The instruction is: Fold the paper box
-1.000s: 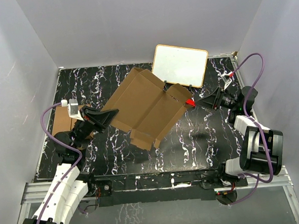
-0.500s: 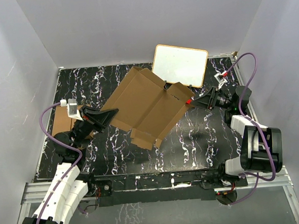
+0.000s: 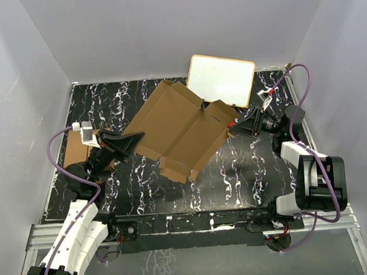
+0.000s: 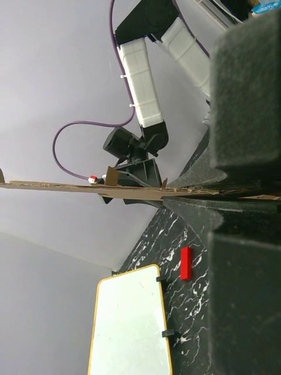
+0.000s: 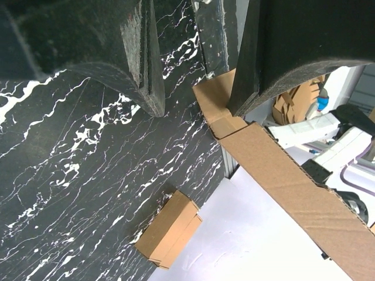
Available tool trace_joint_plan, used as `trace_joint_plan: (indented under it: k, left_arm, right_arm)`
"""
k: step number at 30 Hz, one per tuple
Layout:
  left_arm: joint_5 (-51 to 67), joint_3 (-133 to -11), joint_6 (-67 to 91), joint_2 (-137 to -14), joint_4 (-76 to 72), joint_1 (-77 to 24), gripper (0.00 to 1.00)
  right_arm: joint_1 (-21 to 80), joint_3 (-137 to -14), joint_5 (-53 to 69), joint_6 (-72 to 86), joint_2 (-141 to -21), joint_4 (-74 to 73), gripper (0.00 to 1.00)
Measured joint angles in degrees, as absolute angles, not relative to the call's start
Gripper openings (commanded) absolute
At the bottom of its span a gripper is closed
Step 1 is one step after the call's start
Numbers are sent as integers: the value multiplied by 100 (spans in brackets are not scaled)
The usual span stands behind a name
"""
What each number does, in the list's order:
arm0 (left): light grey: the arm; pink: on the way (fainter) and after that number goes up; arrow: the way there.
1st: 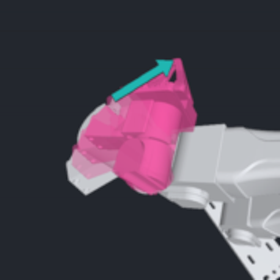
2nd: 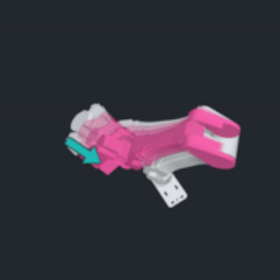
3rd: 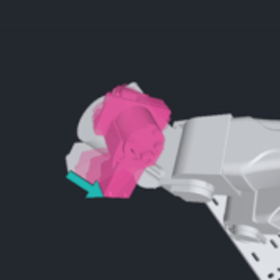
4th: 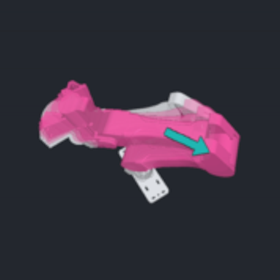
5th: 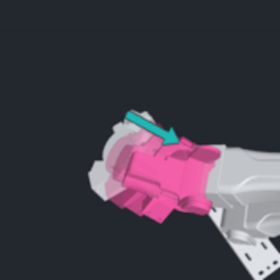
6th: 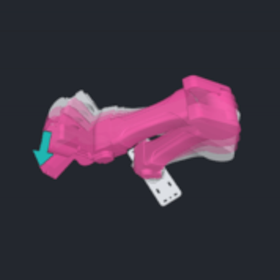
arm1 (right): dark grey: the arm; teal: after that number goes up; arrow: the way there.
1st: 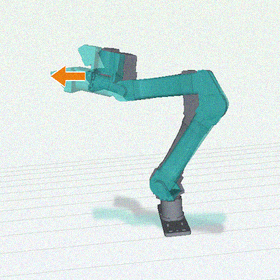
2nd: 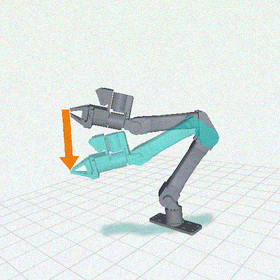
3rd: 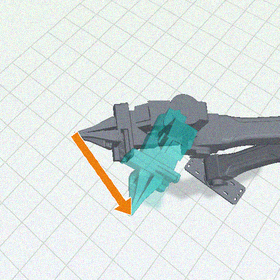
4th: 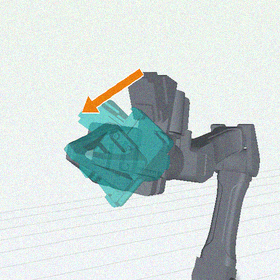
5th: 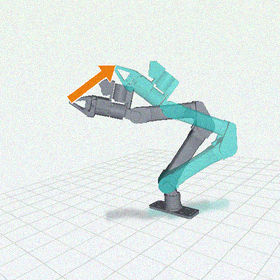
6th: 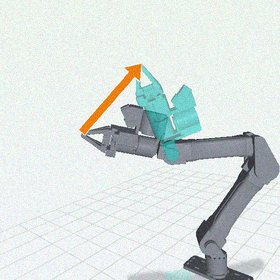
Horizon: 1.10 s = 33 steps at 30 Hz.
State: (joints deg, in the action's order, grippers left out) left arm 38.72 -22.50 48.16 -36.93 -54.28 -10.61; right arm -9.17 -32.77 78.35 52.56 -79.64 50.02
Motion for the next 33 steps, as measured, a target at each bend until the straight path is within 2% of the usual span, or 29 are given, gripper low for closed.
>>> trace_joint_plan:
  k: [6, 11, 14, 23, 33]
  left_arm:
    - [3874, -2250, 4917, -3717, -5542, -1061, 0]
    - [3868, -2250, 5019, -3758, -5697, -1061, 0]
    - [3848, -2250, 5063, -3769, -5754, -1061, 0]
    - [3787, -2248, 5288, -3839, -6110, -1061, 0]
    - [3715, -2248, 5537, -4012, -6519, -1061, 0]
  right_arm:
    - [-834, -3197, 7863, 5306, -7885, 5190, 42]
    - [-827, -3190, 7874, 5400, -7843, 5387, 40]
    - [-823, -3157, 7902, 5443, -7824, 5476, 40]
    - [-781, -3118, 7929, 5502, -7822, 5553, 49]
    - [-729, -3129, 7968, 5885, -7929, 5955, 48]
